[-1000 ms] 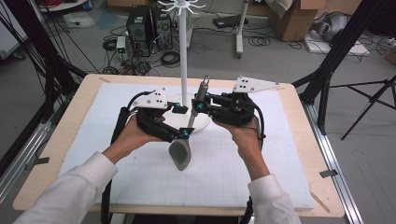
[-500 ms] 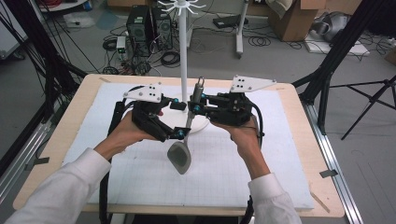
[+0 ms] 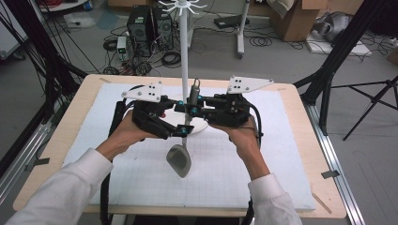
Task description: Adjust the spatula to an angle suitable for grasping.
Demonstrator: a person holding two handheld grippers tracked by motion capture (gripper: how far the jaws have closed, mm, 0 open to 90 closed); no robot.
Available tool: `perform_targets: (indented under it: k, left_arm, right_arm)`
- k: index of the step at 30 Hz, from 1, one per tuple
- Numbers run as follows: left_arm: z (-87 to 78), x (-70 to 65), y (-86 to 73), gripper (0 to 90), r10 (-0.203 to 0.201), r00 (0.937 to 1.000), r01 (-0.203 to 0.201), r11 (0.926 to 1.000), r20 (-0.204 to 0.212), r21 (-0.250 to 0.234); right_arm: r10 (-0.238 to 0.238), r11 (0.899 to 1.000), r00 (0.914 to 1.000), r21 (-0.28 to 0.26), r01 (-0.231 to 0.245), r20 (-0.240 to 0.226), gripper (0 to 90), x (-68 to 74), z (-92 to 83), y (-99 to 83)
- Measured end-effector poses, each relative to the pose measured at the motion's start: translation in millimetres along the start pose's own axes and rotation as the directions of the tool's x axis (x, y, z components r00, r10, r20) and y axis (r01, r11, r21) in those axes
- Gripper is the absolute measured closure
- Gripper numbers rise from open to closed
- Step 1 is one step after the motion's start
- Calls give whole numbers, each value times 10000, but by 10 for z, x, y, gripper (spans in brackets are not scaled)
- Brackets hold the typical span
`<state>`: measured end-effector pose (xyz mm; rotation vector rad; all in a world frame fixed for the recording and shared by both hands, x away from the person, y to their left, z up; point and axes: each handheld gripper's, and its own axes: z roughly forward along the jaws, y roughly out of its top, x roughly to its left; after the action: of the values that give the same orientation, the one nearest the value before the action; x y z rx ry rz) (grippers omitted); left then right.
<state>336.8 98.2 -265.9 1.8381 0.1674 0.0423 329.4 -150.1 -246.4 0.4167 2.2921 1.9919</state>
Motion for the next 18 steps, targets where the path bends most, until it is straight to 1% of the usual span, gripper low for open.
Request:
perform_targets:
  k: [1, 7, 8, 10, 13, 18]
  left_arm:
    - [0, -7, 2, 352, -39, 10000, 39, 10000, -5, -47]
    - [-14, -10, 10, 474, 44, 10000, -44, 10000, -54, -14]
    - [-15, -11, 10, 489, 105, 9999, -105, 9999, -50, 1]
    - [-11, -21, 9, 516, 194, 9998, -194, 9998, -109, -22]
    - [-18, -18, 14, 552, 217, 9995, -218, 9998, -218, -8]
    - [-23, -27, 17, 646, 326, 9988, -329, 9994, -379, -84]
  right_arm:
    - [15, 10000, 10000, -13, -16, -43, 734, 4, 4, 1]
    - [-42, 10000, 9999, 13, 43, -115, 734, 17, 19, 7]
    - [-6, 10000, 9999, 40, 6, -108, 734, 20, 19, 8]
    - [-42, 10000, 9999, 51, 42, -155, 734, 19, 23, 8]
    - [-26, 10000, 9999, 24, 27, -151, 734, 18, 27, 7]
    - [-21, 10000, 9998, 38, 22, -189, 734, 17, 30, 5]
